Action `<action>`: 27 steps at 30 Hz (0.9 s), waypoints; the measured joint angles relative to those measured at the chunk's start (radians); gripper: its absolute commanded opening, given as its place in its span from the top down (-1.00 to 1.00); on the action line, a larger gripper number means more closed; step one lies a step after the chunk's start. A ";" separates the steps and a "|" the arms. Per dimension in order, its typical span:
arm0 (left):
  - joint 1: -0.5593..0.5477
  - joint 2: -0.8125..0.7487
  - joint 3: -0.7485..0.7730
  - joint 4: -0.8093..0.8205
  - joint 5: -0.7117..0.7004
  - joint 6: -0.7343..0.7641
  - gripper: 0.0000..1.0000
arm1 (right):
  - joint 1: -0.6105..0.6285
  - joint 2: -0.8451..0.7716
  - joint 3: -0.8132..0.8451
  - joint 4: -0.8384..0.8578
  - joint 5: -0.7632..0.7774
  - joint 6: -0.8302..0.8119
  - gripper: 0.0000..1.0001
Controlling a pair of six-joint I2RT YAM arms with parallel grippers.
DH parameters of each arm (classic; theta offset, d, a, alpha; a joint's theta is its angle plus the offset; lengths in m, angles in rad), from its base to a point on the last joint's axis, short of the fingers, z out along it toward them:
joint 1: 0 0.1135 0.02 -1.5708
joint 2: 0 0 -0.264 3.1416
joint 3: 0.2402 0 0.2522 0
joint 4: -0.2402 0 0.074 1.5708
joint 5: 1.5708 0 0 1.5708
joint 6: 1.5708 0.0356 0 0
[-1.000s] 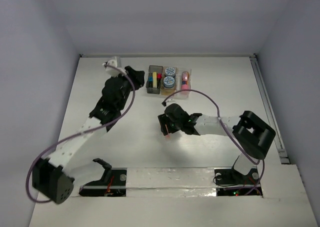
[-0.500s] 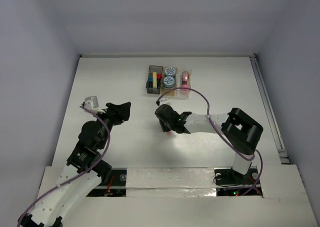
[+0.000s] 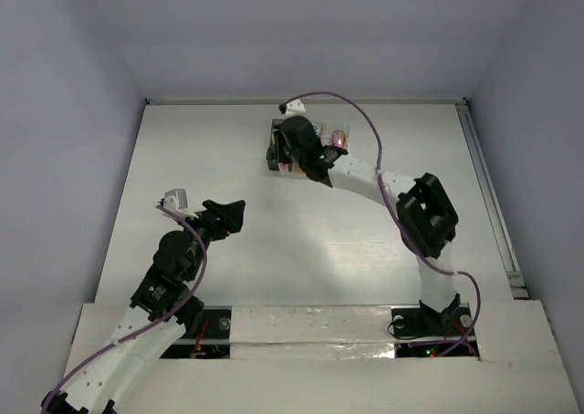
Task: Sort the stationery into containers
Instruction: Place the stationery in the storage box.
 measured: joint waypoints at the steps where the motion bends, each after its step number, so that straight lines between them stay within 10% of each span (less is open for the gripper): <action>1: 0.000 -0.001 -0.002 0.001 0.006 0.000 -0.68 | -0.028 0.028 0.040 0.012 -0.008 -0.001 0.95; 12: 0.000 -0.092 -0.016 0.008 0.026 -0.007 -0.70 | -0.199 0.365 0.426 0.031 -0.100 0.010 0.77; 17: -0.007 -0.079 -0.016 0.009 0.034 -0.008 -0.71 | -0.195 0.439 0.545 -0.006 -0.136 0.010 0.12; 27: -0.007 -0.076 -0.016 0.010 0.035 -0.007 -0.72 | -0.188 0.395 0.435 0.005 -0.164 0.018 -0.19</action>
